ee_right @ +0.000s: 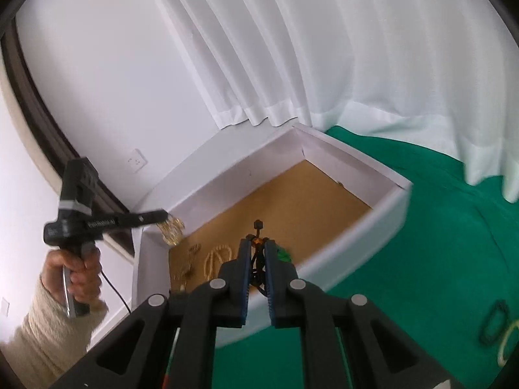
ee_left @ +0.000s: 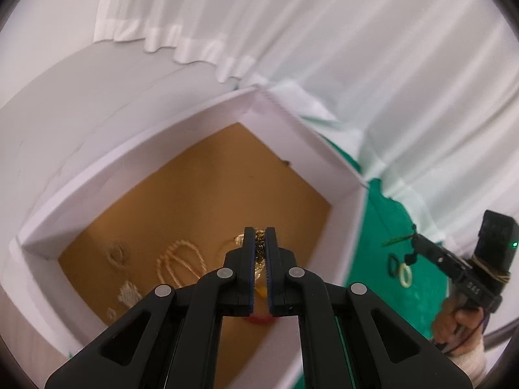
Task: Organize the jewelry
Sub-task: 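Carry pendant and earrings into the white box and open both tools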
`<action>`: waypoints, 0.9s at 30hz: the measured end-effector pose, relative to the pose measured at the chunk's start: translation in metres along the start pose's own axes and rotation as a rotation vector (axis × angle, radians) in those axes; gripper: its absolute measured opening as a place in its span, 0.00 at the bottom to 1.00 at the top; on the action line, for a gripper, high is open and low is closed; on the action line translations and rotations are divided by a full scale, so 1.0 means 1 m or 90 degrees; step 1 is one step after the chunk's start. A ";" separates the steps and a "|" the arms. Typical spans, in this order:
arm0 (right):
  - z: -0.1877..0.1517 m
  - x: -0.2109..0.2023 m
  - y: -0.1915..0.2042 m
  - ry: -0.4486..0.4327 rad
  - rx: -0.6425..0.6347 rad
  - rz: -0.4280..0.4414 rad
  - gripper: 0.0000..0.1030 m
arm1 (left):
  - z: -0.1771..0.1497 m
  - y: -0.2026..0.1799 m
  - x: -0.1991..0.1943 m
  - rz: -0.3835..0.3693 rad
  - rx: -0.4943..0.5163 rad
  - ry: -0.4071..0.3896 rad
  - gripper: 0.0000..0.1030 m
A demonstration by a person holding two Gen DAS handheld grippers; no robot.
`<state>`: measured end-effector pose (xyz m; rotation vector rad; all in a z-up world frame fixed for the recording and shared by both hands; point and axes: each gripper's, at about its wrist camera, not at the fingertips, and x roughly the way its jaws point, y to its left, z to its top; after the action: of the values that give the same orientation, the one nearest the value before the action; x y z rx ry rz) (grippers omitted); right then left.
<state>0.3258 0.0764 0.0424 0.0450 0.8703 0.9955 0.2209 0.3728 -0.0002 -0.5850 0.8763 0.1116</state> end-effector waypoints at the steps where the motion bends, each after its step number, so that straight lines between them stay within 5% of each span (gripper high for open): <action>1: 0.008 0.013 -0.001 0.010 0.001 0.000 0.08 | 0.006 0.007 0.011 0.004 -0.006 0.006 0.03; 6: 0.030 0.082 -0.015 0.074 0.004 -0.029 0.08 | 0.025 0.028 0.067 0.041 -0.020 0.037 0.03; 15: 0.034 0.146 -0.035 0.121 -0.014 -0.140 0.09 | 0.032 0.045 0.135 0.089 -0.028 0.080 0.04; 16: 0.034 0.151 -0.036 0.124 -0.018 -0.149 0.10 | 0.033 0.048 0.139 0.101 -0.036 0.080 0.09; 18: 0.033 0.156 -0.036 0.118 -0.019 -0.167 0.13 | 0.034 0.053 0.142 0.109 -0.056 0.080 0.36; 19: 0.032 0.154 -0.037 0.112 -0.011 -0.172 0.23 | 0.034 0.056 0.138 0.115 -0.064 0.072 0.52; 20: 0.030 0.150 -0.038 0.101 0.000 -0.169 0.38 | 0.034 0.058 0.133 0.121 -0.067 0.060 0.57; 22: 0.027 0.137 -0.038 0.074 0.010 -0.164 0.49 | 0.033 0.059 0.119 0.127 -0.065 0.039 0.59; 27: 0.013 0.092 -0.036 0.027 0.005 -0.169 0.53 | 0.021 0.053 0.069 0.126 -0.046 -0.012 0.71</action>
<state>0.3825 0.1291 -0.0207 -0.0844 0.8932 0.7464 0.2621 0.4185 -0.0648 -0.5629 0.9142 0.3295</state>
